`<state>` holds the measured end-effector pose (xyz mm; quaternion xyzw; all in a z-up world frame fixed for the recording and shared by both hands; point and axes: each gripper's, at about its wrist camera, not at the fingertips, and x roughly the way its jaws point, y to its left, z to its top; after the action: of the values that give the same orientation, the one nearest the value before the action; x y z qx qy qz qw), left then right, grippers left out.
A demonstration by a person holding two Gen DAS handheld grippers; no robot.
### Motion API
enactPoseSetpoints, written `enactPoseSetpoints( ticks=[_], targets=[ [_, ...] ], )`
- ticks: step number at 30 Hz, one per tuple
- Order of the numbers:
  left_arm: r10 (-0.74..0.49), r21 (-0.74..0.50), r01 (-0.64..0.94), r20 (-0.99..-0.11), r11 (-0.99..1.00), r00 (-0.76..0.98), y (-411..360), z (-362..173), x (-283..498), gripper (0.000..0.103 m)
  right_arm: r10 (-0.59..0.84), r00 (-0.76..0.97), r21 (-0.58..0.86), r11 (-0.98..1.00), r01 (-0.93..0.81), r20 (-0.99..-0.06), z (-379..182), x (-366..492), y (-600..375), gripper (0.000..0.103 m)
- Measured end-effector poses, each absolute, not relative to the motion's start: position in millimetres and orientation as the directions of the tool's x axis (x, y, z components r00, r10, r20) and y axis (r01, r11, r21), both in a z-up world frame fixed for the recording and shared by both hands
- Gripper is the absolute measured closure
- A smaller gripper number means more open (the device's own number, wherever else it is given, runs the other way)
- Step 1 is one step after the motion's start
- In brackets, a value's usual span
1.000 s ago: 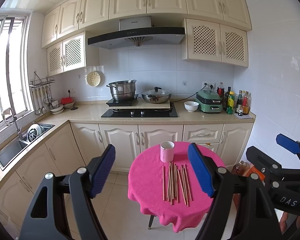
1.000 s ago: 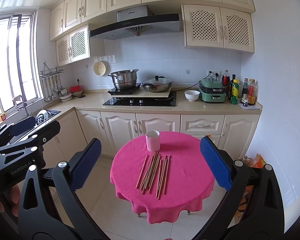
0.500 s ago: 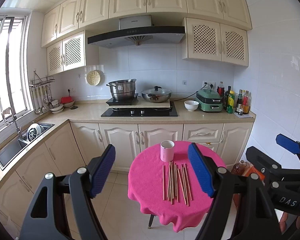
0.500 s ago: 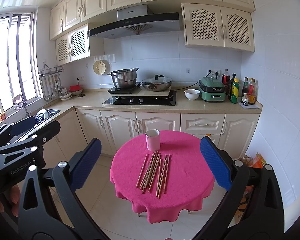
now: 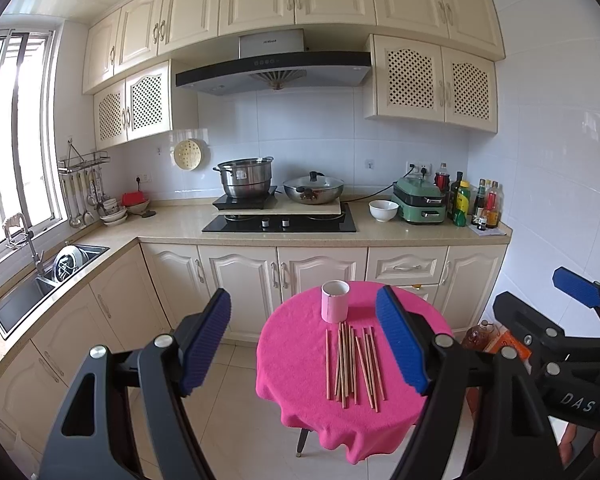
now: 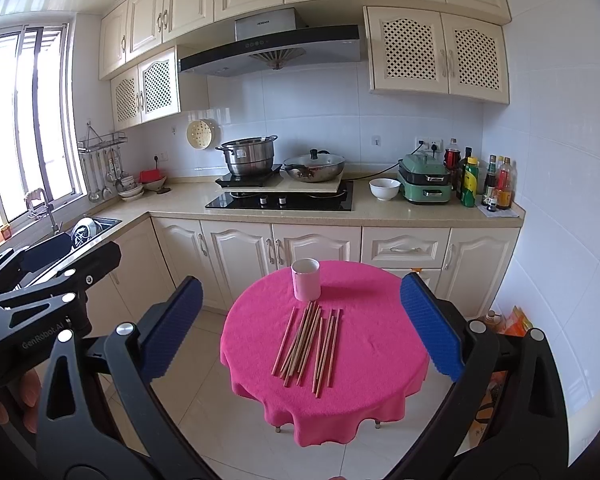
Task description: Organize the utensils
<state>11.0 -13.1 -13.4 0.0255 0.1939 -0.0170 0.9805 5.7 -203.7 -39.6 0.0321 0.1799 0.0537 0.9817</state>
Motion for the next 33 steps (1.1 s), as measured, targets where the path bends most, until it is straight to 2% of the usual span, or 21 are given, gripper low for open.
enactPoseSetpoints(
  ticks=[22, 33],
  targets=[
    [-0.027, 0.052, 0.052, -0.393, 0.997, 0.919, -11, -17, 8, 0.029, 0.156, 0.912, 0.098, 0.987, -0.128, -0.380, -44, 6, -196, 0.006],
    [-0.027, 0.065, 0.060, -0.424, 0.996, 0.905, -5, -21, 10, 0.029, 0.097, 0.914, 0.056, 0.995, -0.081, -0.394, -45, 5, -186, 0.006]
  ],
)
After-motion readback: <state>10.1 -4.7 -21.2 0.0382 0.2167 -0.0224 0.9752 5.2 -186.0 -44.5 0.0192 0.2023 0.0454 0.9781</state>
